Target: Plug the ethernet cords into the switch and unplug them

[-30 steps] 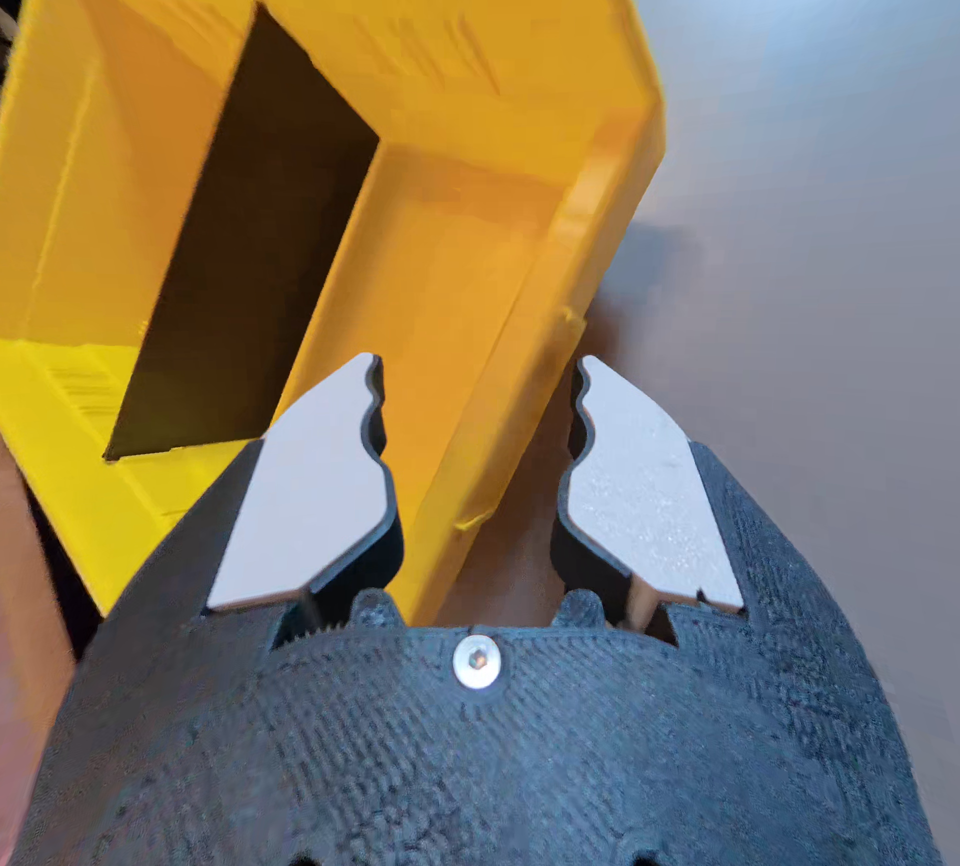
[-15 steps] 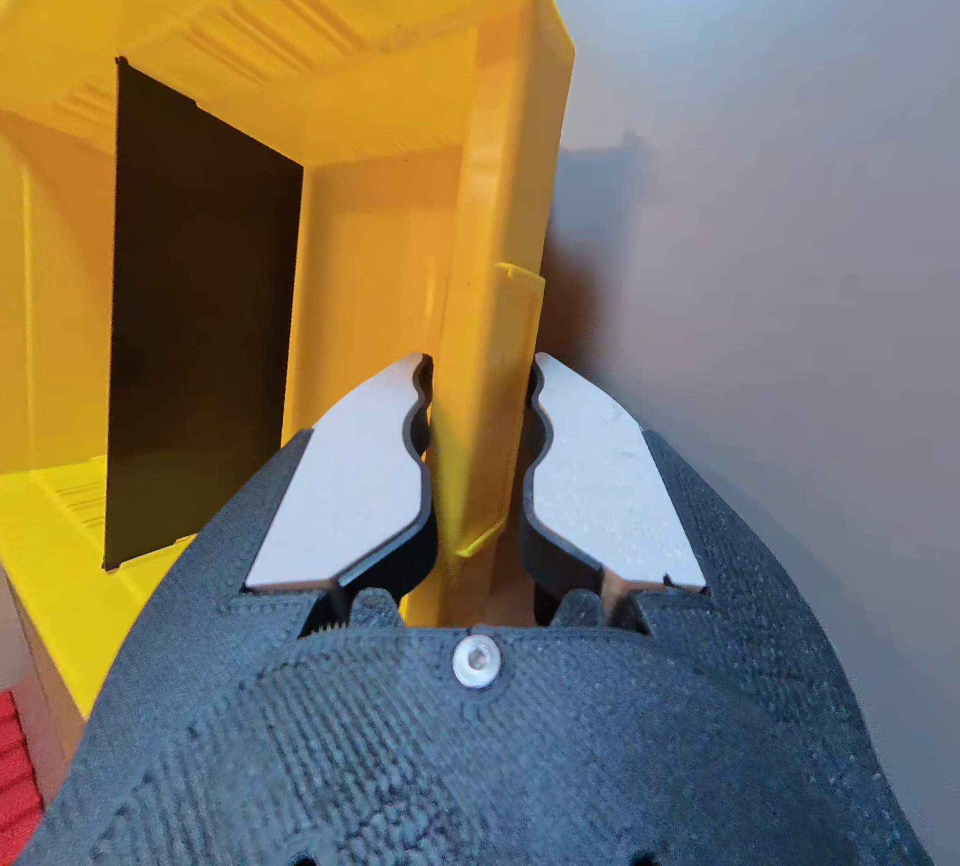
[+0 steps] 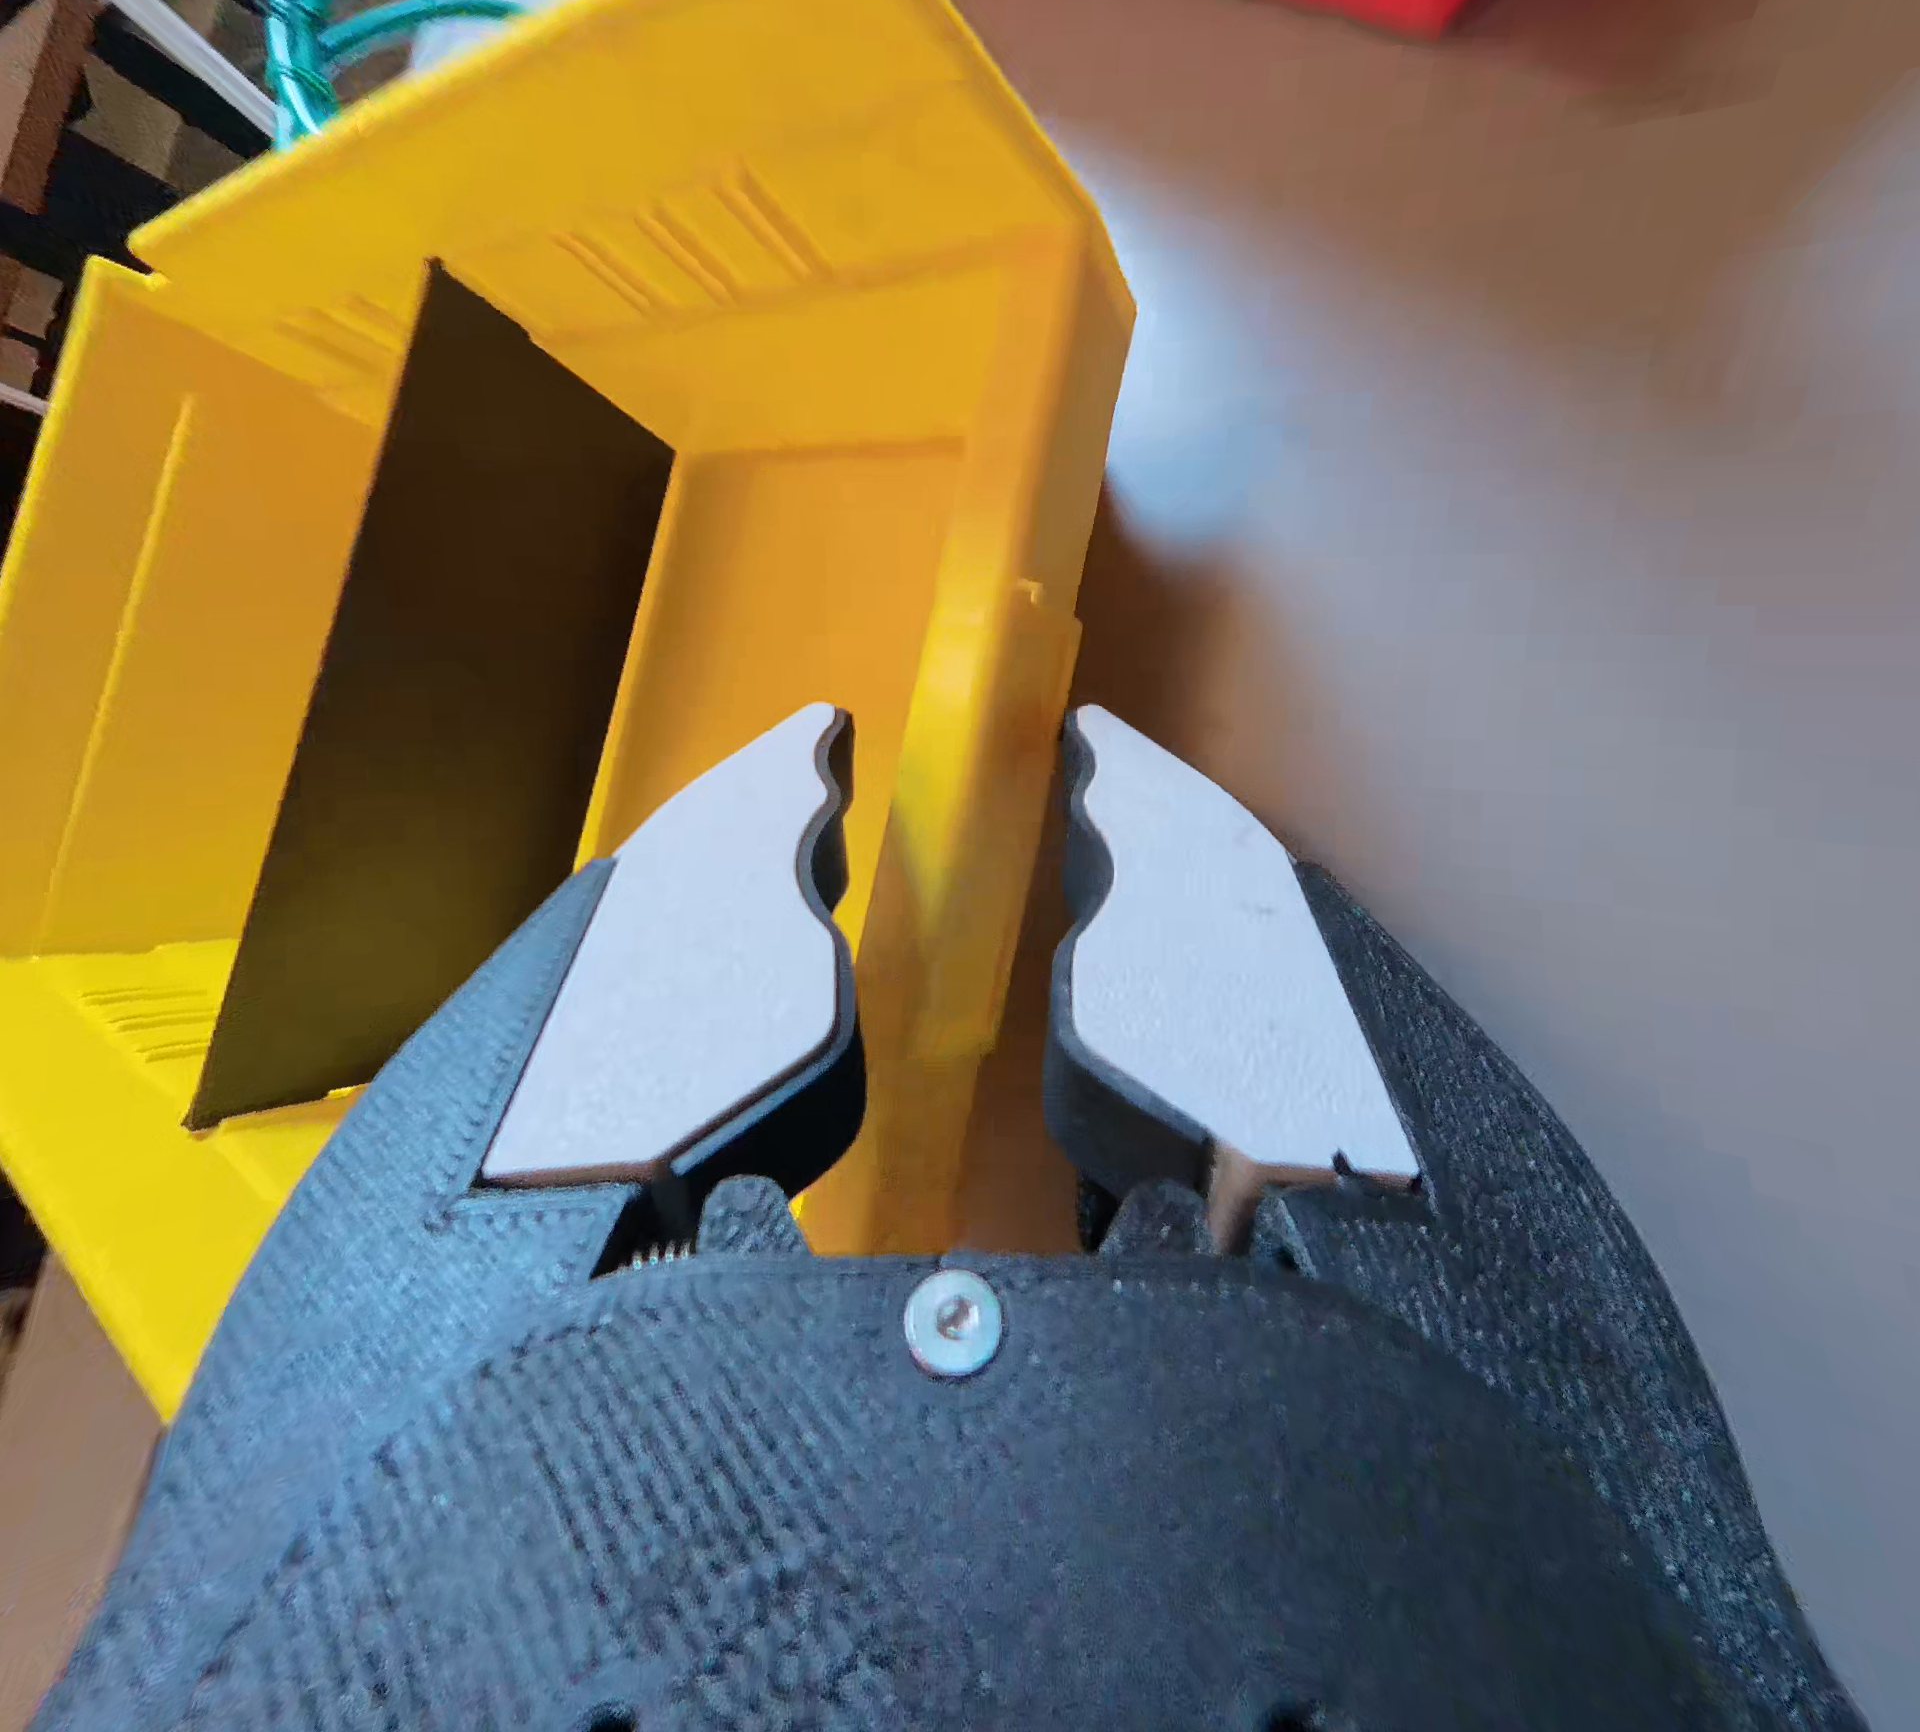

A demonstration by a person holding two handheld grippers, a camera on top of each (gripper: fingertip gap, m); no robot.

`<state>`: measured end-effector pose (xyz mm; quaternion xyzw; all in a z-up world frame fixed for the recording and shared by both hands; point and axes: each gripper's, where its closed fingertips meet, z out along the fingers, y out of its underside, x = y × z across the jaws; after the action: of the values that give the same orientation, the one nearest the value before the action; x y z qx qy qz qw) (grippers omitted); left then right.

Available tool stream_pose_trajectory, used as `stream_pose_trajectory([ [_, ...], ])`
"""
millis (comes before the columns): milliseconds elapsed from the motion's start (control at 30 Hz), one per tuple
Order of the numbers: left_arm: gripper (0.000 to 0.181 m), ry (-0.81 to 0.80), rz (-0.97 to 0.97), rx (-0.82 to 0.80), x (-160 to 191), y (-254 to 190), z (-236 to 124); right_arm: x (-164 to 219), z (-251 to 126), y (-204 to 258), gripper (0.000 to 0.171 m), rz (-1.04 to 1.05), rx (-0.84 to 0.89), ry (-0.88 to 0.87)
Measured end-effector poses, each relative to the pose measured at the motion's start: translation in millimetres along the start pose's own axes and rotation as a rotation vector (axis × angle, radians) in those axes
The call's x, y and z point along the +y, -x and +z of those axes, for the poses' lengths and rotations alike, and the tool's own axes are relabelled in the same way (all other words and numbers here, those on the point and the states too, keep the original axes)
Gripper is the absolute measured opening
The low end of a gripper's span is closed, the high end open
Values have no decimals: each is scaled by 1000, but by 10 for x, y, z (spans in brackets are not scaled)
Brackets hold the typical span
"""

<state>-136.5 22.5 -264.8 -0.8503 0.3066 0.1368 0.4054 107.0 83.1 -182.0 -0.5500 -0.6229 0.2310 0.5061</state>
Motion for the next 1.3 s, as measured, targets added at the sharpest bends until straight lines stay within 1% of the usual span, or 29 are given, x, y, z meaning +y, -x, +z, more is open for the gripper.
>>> stream_pose_trajectory([
  [100,38,-152,-156,-17,-371,-25,-209,244,-360,-440,36,156,231,-55],
  [167,38,-244,-301,28,-636,-159,-324,500,-489,-653,39,268,334,-56],
  [200,37,-284,-370,47,-755,-234,-351,604,-471,-684,43,328,335,-52],
  [267,39,-329,-479,83,-944,-406,-318,732,-325,-637,58,431,281,-27],
  [333,44,-325,-541,89,-1077,-547,-189,756,-166,-580,65,467,252,-13],
  [400,51,-315,-559,45,-1192,-607,-33,776,-73,-586,69,460,246,31],
  [500,57,-267,-567,-53,-1293,-588,228,781,-27,-670,66,475,239,53],
  [567,59,-242,-599,-4,-1405,-655,379,847,-37,-779,55,454,274,86],
  [600,57,-255,-616,-6,-1471,-630,422,882,-48,-829,52,443,293,97],
  [667,52,-277,-630,-52,-1549,-520,495,917,-65,-870,38,462,301,83],
  [767,46,-290,-662,-42,-1661,-526,622,1042,-60,-948,37,467,339,95],
  [833,36,-282,-622,-43,-1703,-581,733,1060,4,-964,45,499,310,76],
  [867,34,-290,-644,-56,-1731,-576,765,1067,23,-1005,44,494,322,73],
  [900,28,-290,-659,-75,-1745,-550,776,1090,25,-1055,41,473,344,87],
  [933,23,-292,-659,-86,-1760,-523,770,1098,-5,-1113,29,459,372,88],
  [967,19,-301,-648,-101,-1772,-498,746,1079,-44,-1143,24,471,378,64],
  [1100,18,-344,-588,-121,-1906,-534,524,951,-261,-1072,23,449,426,0],
  [1200,17,-403,-516,-175,-2108,-443,145,662,-496,-1033,22,411,445,-63],
  [1300,18,-461,-467,-245,-2318,-250,-381,165,-703,-1038,23,348,447,-141],
])
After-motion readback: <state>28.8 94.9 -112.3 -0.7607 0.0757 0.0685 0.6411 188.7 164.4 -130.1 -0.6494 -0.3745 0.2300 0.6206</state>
